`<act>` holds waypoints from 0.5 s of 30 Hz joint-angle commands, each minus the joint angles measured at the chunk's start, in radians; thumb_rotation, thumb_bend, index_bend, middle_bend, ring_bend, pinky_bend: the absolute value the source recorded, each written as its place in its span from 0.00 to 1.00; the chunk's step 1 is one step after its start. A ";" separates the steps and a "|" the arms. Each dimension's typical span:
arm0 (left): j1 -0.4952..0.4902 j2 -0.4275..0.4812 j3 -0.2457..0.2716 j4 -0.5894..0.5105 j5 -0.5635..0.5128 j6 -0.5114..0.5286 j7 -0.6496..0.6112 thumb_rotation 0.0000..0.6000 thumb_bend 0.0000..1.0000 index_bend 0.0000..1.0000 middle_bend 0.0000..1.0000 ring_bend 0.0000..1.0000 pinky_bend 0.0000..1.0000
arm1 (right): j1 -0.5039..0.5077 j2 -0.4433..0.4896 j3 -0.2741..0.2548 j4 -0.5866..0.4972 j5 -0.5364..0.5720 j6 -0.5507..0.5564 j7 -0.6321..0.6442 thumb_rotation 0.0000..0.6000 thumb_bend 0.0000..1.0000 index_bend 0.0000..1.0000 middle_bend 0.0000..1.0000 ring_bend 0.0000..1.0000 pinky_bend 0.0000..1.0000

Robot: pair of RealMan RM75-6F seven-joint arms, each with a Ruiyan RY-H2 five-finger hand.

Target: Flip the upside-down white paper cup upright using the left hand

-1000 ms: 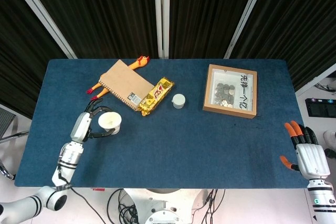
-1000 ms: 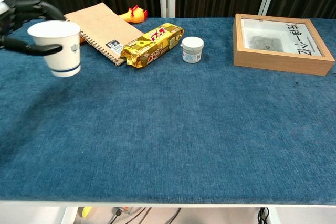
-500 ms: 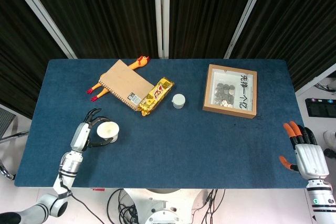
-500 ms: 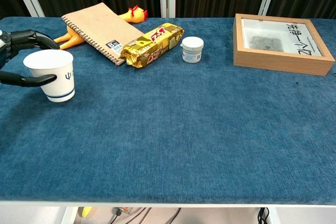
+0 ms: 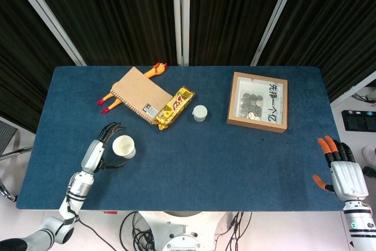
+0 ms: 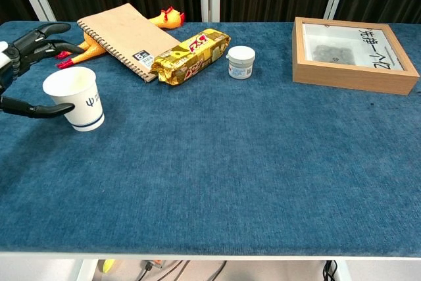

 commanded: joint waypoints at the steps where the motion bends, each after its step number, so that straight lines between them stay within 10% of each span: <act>1: 0.004 0.029 -0.010 -0.029 0.020 0.060 0.014 1.00 0.15 0.00 0.05 0.00 0.05 | -0.001 0.002 0.001 -0.001 -0.001 0.002 0.001 1.00 0.16 0.00 0.00 0.00 0.00; 6: 0.039 0.188 -0.045 -0.199 0.032 0.185 0.235 1.00 0.15 0.02 0.03 0.00 0.06 | -0.007 0.007 0.007 -0.003 -0.012 0.030 0.009 1.00 0.16 0.00 0.00 0.00 0.00; 10: 0.102 0.447 -0.011 -0.493 -0.038 0.094 0.548 1.00 0.16 0.07 0.17 0.01 0.05 | -0.008 0.004 0.008 0.005 -0.019 0.039 0.010 1.00 0.16 0.00 0.00 0.00 0.00; 15: 0.176 0.687 0.057 -0.774 -0.145 0.002 1.048 1.00 0.13 0.08 0.00 0.00 0.02 | -0.009 -0.013 0.004 0.028 -0.038 0.054 -0.012 1.00 0.16 0.00 0.00 0.00 0.00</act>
